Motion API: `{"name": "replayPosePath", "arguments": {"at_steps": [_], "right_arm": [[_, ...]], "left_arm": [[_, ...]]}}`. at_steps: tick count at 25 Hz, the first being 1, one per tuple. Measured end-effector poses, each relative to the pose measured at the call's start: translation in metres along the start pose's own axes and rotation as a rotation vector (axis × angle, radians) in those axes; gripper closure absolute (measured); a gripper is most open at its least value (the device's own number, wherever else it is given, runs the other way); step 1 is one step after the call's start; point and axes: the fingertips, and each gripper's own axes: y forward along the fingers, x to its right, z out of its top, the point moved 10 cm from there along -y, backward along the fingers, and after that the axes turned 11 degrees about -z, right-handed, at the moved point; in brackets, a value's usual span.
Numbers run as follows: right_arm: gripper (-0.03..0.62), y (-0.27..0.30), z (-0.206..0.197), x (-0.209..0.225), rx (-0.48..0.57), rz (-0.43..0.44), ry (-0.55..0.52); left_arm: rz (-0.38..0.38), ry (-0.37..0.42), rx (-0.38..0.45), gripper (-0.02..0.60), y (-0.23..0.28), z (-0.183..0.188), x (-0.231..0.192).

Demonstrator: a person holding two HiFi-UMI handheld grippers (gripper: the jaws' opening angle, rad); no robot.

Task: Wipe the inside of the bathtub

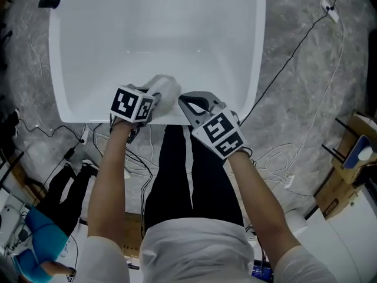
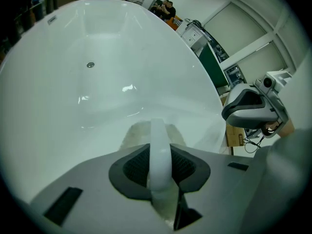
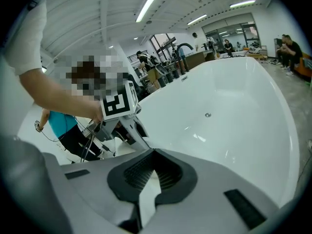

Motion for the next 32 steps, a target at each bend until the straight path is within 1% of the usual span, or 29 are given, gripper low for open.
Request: {"name": "replayPosePath", "arguments": {"at_steps": [9,17,21,24,28,32], "right_arm": [[0.574,-0.038,-0.024,0.031,-0.022,-0.083,0.002],[0.574,-0.076,-0.047,0.066,0.002,-0.19,0.086],[0.574,-0.085,-0.054,0.073,0.009,-0.209,0.096],[0.574,-0.088,-0.054,0.072,0.02,-0.207,0.094],[0.574,-0.086,-0.054,0.072,0.028,-0.2,0.1],[0.574,-0.08,-0.056,0.071,0.025,-0.187,0.095]], "left_arm": [[-0.108,0.051,0.002,0.485,0.049,0.035,0.056],[-0.185,0.097,-0.001,0.485,0.083,0.06,0.099],[-0.217,0.108,-0.002,0.485,0.097,0.068,0.115],[-0.223,0.103,-0.002,0.486,0.103,0.071,0.119],[-0.238,0.064,0.002,0.485,0.109,0.075,0.113],[-0.233,0.04,-0.022,0.486,0.12,0.082,0.105]]}}
